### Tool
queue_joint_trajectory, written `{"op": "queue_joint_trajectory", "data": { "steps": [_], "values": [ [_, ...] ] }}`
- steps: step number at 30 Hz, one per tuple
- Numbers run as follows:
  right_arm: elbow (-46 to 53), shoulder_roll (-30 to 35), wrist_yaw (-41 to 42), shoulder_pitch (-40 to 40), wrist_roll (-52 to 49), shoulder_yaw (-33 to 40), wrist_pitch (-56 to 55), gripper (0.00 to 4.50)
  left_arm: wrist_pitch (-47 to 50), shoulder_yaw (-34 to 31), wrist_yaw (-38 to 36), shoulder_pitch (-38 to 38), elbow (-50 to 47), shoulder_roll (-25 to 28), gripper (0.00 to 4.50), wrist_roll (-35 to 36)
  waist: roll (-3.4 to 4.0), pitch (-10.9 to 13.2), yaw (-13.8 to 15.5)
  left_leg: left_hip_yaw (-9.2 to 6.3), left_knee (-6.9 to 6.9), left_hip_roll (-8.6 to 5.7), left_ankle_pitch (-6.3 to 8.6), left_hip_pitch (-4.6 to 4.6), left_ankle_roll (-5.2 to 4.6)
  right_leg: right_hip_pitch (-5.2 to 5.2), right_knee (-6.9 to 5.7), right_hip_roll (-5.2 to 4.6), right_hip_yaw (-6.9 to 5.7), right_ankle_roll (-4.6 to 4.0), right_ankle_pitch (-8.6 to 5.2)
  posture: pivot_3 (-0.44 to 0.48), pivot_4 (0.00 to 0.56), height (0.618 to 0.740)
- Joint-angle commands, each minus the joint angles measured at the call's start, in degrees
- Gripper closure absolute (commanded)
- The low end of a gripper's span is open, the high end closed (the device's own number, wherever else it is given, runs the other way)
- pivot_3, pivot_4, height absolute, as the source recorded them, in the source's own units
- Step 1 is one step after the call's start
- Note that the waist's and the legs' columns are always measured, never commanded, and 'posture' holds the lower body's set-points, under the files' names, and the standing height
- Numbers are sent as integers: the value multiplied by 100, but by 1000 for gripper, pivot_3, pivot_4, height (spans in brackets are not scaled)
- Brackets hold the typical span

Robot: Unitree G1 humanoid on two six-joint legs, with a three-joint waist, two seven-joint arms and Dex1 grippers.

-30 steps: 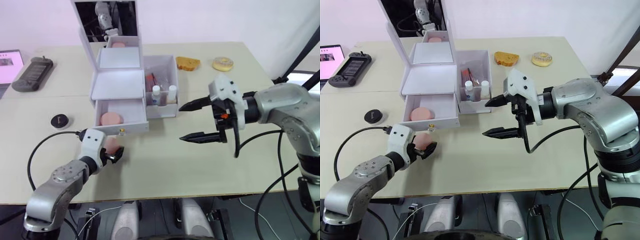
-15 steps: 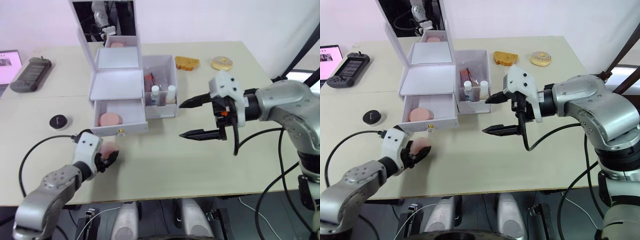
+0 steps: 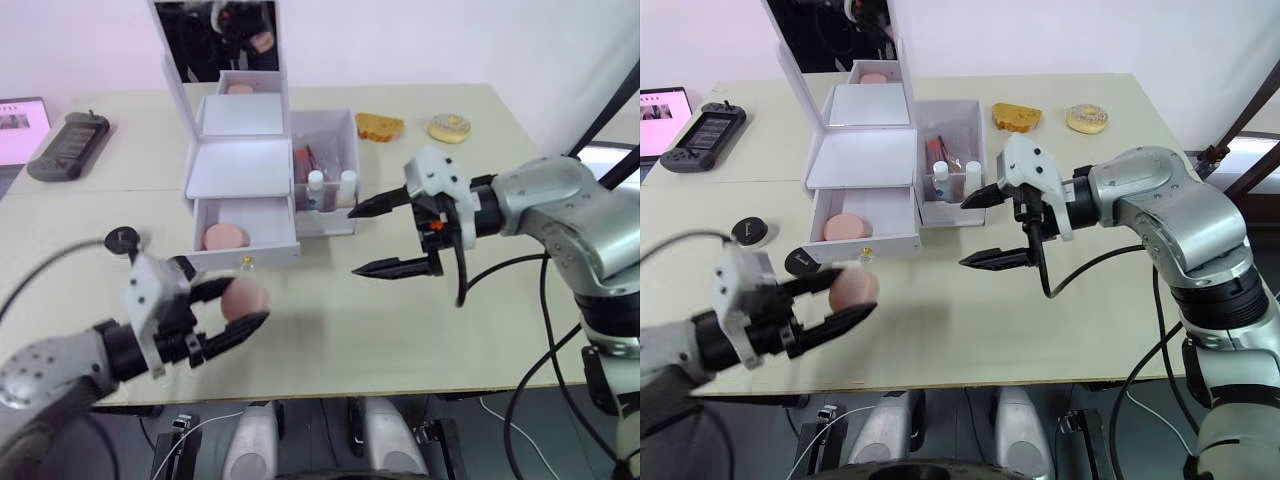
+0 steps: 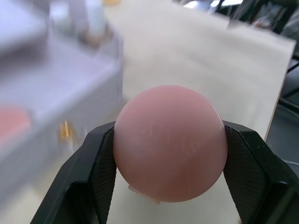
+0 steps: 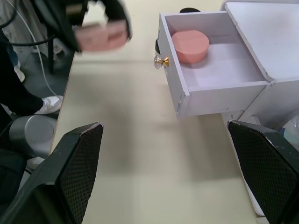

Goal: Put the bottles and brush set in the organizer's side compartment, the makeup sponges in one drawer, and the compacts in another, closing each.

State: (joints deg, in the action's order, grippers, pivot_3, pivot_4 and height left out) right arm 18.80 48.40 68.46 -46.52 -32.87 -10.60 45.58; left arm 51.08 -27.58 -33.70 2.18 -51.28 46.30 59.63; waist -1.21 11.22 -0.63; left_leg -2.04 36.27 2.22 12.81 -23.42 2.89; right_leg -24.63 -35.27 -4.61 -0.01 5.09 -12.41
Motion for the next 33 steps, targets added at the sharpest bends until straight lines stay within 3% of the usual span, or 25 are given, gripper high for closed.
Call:
{"op": "queue_joint_trajectory", "data": {
  "steps": [1,8,13,19,33],
  "values": [
    [220,43,-53,-69,-207,233,233,0,131,443,428,-1319,576,355,1837,316,0,0,-3,-2,2,0,0,1,0,2,-1,3,0,0,0,0,150,740],
    [647,242,-418,321,-460,650,698,0,818,2047,434,-3723,1979,707,1837,-218,-5,3,-9,-1,-11,-5,0,1,-1,5,2,4,3,2,1,0,150,740],
    [1018,291,-784,604,-663,954,930,0,1311,2880,185,-4649,2697,772,1837,-707,-6,6,-43,-4,-13,-6,0,0,-2,4,1,6,3,8,-3,0,150,740],
    [1236,325,-1055,800,-788,1135,1033,0,1381,3342,-265,-4883,2999,848,1837,-1235,-7,6,-33,-2,-15,-5,0,0,-2,0,-2,6,6,8,-3,0,150,740],
    [1181,336,-1165,803,-759,1070,843,0,1286,3420,-500,-4547,3016,644,1837,-2034,-7,6,-9,-2,-11,-5,0,-1,-2,0,-4,4,6,8,-3,0,150,740]
  ]
}}
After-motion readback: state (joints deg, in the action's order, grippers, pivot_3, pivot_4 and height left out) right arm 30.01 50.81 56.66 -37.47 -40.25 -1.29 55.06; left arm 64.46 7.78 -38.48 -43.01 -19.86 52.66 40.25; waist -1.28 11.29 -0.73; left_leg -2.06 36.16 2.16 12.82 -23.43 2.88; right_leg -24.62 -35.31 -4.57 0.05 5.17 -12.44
